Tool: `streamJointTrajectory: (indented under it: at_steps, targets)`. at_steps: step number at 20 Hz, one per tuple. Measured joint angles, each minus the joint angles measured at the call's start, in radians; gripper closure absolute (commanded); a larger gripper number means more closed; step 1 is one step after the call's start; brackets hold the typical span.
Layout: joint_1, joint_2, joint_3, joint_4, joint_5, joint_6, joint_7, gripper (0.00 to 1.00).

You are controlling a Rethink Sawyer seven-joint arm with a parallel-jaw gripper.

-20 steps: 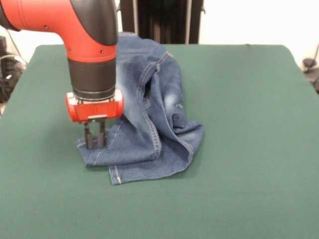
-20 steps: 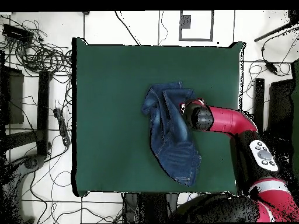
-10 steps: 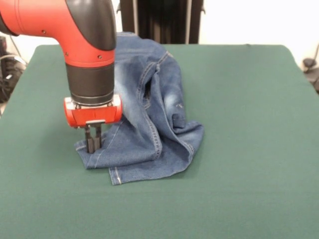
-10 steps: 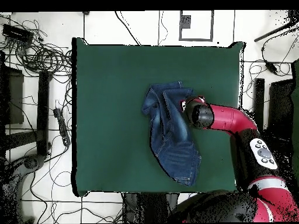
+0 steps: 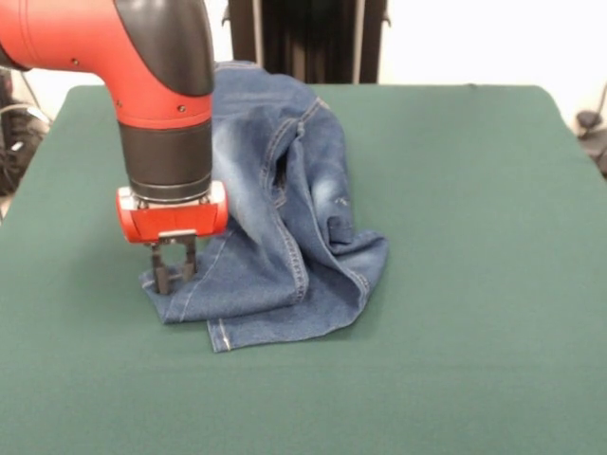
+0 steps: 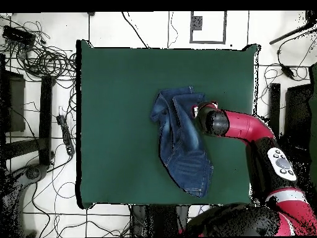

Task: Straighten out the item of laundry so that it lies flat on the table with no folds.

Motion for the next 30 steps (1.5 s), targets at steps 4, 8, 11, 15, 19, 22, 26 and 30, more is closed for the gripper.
streamJointTrajectory:
  at_steps: [4,8,11,15,19,22,26,30]
  targets:
    - [0.001,0.001,0.0,-0.013,0.0,0.0,0.0,0.0]
    - [0.005,0.003,0.0,-0.02,0.0,0.0,0.0,0.0]
    - [0.012,0.005,-0.004,-0.028,-0.001,0.0,0.0,0.0]
    - [0.03,0.011,-0.017,-0.047,-0.001,0.0,0.0,0.0]
    - [0.046,0.024,-0.021,-0.074,-0.001,0.001,0.0,1.0]
    - [0.048,0.027,-0.021,-0.08,-0.001,0.001,0.0,1.0]
    - [0.05,0.033,-0.021,-0.092,-0.001,0.001,0.0,1.0]
    - [0.05,0.034,-0.021,-0.095,-0.001,0.001,0.0,1.0]
